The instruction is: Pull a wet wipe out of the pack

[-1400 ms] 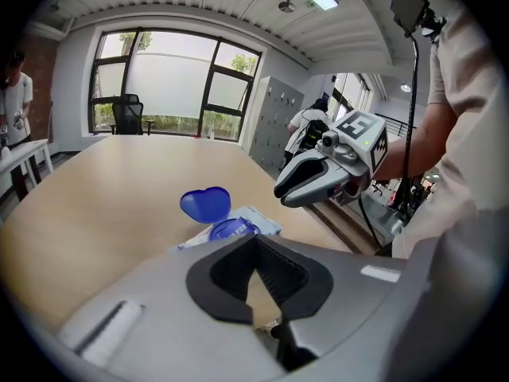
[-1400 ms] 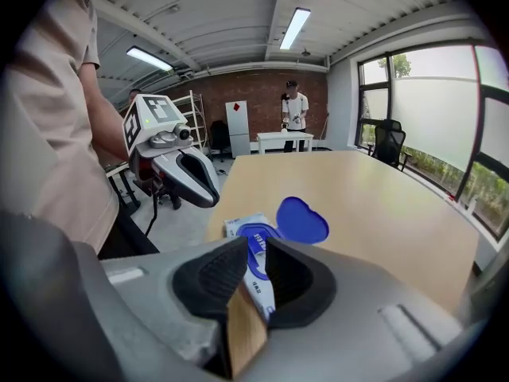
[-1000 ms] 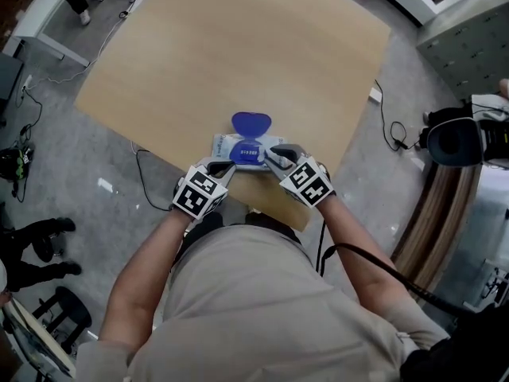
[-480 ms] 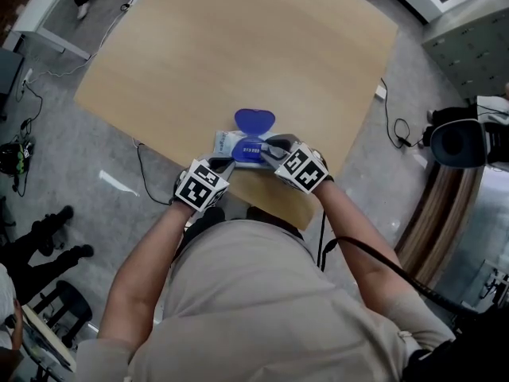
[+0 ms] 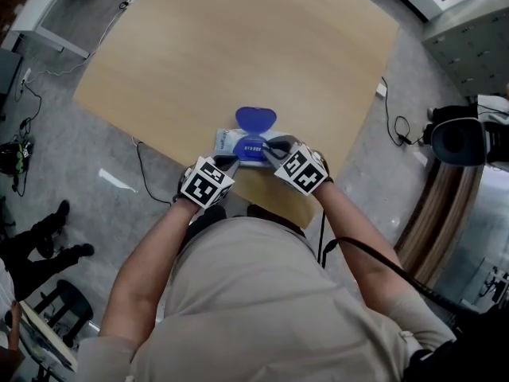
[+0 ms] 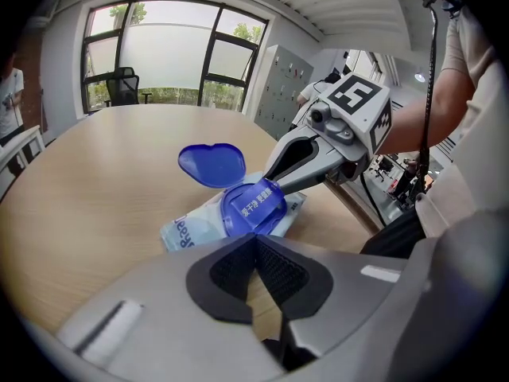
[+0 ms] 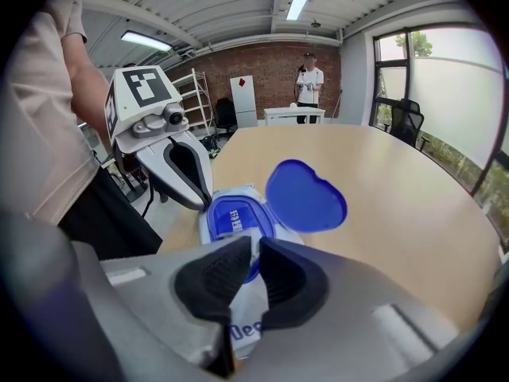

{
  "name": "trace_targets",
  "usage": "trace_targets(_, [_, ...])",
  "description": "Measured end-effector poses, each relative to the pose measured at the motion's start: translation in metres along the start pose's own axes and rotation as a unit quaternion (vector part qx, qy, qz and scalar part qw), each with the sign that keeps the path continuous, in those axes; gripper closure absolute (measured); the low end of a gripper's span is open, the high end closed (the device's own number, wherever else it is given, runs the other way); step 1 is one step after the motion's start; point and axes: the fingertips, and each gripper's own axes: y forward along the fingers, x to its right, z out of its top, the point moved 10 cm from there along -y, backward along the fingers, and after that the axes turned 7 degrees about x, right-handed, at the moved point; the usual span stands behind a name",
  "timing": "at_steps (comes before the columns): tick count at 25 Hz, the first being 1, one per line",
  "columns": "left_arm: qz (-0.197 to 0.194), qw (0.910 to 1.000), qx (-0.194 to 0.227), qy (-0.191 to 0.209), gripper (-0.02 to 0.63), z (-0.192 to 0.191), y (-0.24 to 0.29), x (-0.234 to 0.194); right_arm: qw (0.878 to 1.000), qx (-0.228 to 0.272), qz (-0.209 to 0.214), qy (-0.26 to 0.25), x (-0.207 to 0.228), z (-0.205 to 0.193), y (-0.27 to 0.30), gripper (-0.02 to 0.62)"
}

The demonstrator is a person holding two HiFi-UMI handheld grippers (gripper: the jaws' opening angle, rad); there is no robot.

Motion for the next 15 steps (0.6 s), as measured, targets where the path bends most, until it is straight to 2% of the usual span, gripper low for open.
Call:
trace_targets(3, [0.0, 1.0, -0.005, -0.003, 0.6, -0.002, 0.002, -0.002, 1.0, 0.001, -0.002, -0.003, -0.002, 0.002, 0.0, 0.591])
trace_targets(15, [-0.002, 0.9999, 0.002, -0.012, 0.6, -0.001, 0.004, 0.0, 0.999, 0.027, -0.018, 0.012, -0.006, 0.007, -0.017, 0.592])
